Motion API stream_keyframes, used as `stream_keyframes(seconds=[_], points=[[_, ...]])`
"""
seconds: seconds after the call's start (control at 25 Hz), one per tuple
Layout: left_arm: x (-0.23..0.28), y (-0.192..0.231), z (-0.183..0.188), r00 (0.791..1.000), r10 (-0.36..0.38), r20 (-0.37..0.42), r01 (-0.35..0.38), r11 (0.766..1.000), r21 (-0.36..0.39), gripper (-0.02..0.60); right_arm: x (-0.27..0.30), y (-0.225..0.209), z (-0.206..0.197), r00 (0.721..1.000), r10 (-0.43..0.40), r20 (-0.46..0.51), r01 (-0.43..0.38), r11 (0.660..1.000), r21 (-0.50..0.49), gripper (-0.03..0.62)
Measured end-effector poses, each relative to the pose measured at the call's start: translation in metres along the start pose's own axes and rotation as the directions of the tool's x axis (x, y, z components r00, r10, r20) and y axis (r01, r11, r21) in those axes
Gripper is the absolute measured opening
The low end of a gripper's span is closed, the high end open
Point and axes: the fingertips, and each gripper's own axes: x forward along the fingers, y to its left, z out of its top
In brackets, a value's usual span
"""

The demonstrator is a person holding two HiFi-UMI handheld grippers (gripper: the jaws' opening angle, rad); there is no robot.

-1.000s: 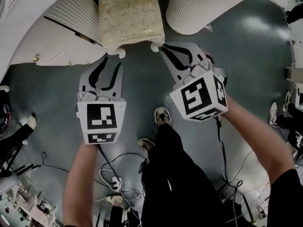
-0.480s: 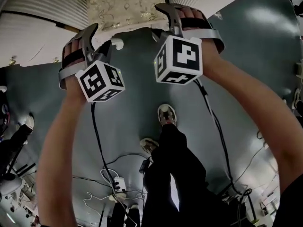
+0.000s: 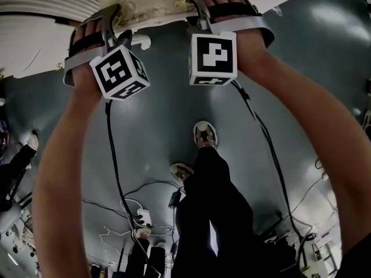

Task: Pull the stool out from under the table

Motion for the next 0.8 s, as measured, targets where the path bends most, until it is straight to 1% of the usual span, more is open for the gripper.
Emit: stream_keyframes(seconds=[0.08,0.24,0.4,0.48,0.56,0.8], points=[[-0.001,-0.001,-0.001,1.000,0.011,-0.013,-0.011,1.000,-0.003,0.331,0.000,0.001,0.001,1.000,-0.001,0.001,0.001,1.000,0.000,0.267],[-0.001,-0.006,-0.002,0.999,-0.017,-0.051,0.017,1.000,0.001,0.302,0.002,0.007,0.001,1.000,0.006,-0.013,-0.006,1.000,0.005,0.267],[-0.004,-0.003,0.001,0.998,-0.018,-0.056,0.019,1.000,0.003,0.281,0.001,0.003,-0.003,0.999,0.011,-0.034,-0.011,1.000,0.005,0.265],[-0.009,-0.010,0.003,0.999,-0.027,-0.039,0.027,1.000,-0.006,0.276,-0.003,0.009,-0.002,0.999,0.024,-0.025,-0.024,1.000,-0.001,0.265],[-0.020,-0.020,0.005,0.999,-0.018,-0.030,0.018,1.000,-0.014,0.273,-0.012,0.019,-0.001,0.999,0.031,-0.014,-0.031,0.999,-0.011,0.264],[-0.052,-0.051,0.024,0.999,-0.032,-0.044,0.030,0.999,-0.043,0.268,-0.044,0.047,-0.008,0.999,0.040,-0.026,-0.041,0.999,-0.021,0.258]])
